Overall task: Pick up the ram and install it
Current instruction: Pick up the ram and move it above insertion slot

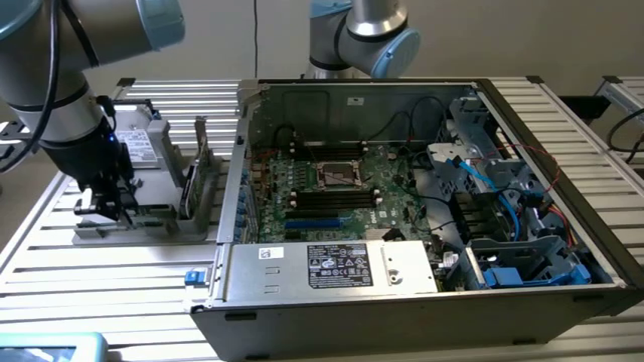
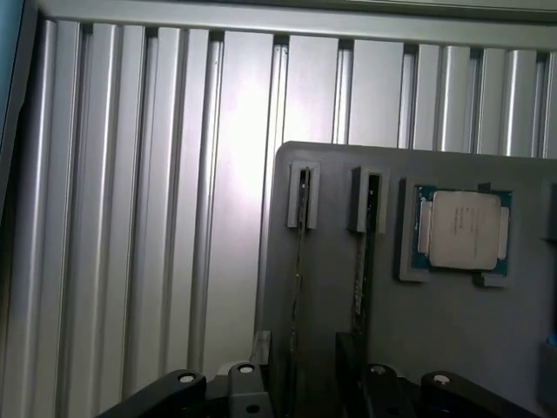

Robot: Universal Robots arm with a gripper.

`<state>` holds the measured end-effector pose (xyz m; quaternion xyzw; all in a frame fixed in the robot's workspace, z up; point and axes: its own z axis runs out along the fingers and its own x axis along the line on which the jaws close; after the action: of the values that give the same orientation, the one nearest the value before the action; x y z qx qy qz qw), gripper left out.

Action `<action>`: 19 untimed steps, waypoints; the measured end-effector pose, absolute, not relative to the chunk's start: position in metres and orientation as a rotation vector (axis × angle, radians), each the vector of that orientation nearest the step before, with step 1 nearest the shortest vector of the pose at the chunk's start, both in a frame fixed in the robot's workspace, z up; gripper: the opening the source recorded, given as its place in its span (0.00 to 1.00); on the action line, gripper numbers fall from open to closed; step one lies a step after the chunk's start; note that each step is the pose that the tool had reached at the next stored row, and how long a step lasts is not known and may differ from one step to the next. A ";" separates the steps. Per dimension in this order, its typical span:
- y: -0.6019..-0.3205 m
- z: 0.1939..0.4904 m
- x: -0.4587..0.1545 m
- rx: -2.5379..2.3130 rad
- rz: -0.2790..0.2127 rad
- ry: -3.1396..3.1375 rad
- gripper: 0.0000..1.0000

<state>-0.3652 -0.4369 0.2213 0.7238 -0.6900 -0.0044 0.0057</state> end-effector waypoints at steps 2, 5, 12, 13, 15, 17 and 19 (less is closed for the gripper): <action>-0.437 0.218 -0.365 2.265 -0.018 -2.160 0.42; -0.437 0.215 -0.365 2.265 -0.018 -2.160 0.42; -0.437 0.211 -0.365 2.265 -0.018 -2.159 0.42; -0.437 0.210 -0.365 2.265 -0.018 -2.160 0.42; -0.437 0.209 -0.365 2.266 -0.018 -2.160 0.42; -0.437 0.209 -0.365 2.265 -0.018 -2.159 0.40; -0.437 0.209 -0.365 2.265 -0.018 -2.159 0.27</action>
<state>-0.3652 -0.4372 0.2091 0.7238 -0.6900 -0.0057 0.0059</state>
